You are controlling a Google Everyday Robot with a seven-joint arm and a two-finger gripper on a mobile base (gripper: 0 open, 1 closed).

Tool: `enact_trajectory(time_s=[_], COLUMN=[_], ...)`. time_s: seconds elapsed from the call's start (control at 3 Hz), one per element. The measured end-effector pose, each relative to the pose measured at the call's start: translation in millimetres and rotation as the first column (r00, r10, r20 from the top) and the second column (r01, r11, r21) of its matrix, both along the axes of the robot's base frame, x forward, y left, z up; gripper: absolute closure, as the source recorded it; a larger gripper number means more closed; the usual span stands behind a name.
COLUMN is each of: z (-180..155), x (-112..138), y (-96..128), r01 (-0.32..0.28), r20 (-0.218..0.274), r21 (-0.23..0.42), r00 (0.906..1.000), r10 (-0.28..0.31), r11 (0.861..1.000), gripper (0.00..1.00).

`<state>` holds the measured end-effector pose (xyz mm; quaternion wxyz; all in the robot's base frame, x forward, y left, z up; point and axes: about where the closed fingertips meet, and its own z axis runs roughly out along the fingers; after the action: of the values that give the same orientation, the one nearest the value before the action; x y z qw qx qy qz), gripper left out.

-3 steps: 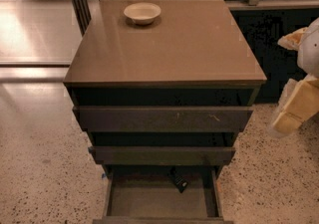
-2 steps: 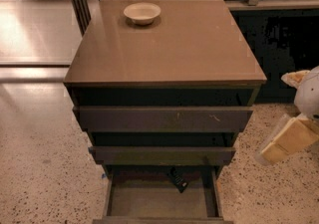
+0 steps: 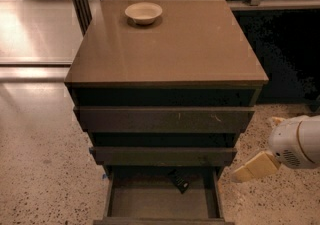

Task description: Pick rxbar chocolate from bottom drawer and place on counter

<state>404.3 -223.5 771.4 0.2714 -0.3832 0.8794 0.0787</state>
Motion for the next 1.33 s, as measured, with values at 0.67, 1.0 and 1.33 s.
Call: enact_trajectory(time_s=[0.67, 1.0, 1.33], z=[7, -42, -118], x=[5, -26, -55], y=[0, 13, 38], r01=[0.027, 0.114, 0.195], r20=[0.068, 0.025, -0.056], r21=[-0.009, 0.062, 0.111], r00=[0.9973, 0.9930, 0.9803], r10=[-0.026, -0.116, -0.189], r11=[1.000, 0.992, 0.975], gripper=[0.00, 0.00, 0.00])
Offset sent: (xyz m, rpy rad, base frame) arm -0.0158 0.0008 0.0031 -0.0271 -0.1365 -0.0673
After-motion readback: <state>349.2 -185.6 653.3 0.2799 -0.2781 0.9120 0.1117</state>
